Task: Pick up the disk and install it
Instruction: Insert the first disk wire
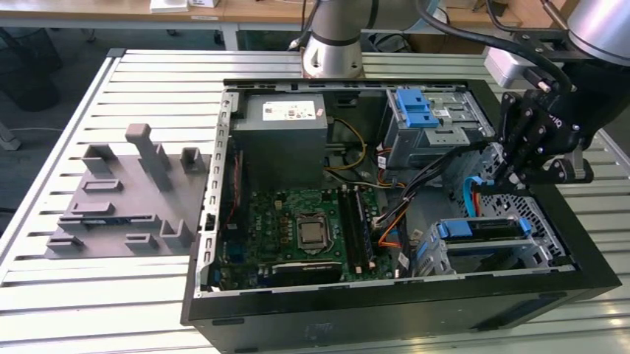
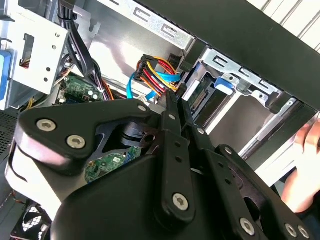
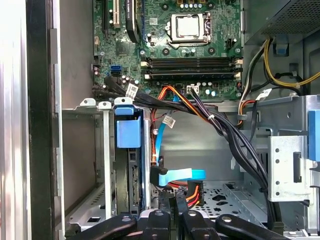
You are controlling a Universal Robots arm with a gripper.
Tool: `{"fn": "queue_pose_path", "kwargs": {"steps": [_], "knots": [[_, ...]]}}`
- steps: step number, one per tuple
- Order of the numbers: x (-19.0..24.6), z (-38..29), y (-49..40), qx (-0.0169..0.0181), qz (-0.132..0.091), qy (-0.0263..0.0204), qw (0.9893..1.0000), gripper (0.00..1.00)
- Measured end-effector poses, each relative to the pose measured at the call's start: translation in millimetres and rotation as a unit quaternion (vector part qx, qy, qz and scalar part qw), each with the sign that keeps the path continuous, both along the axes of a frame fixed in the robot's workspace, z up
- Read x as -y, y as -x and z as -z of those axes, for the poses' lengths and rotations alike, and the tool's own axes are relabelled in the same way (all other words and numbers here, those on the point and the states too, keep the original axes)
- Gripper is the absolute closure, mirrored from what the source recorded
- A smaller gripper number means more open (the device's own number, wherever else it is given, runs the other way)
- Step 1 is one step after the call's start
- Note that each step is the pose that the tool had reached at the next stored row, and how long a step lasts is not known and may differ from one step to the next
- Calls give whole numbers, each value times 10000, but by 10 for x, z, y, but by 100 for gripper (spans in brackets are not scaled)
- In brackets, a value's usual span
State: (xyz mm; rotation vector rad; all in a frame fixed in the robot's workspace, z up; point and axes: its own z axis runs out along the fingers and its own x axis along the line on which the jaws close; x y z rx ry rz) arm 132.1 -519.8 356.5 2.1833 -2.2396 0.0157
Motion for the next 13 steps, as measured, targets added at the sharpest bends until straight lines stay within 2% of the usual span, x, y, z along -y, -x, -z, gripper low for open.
{"fn": "queue_pose_path", "kwargs": {"steps": [7,13], "knots": [[5,0,0,0,0,-98,10000,84],[36,9,0,0,0,-99,10000,84]]}}
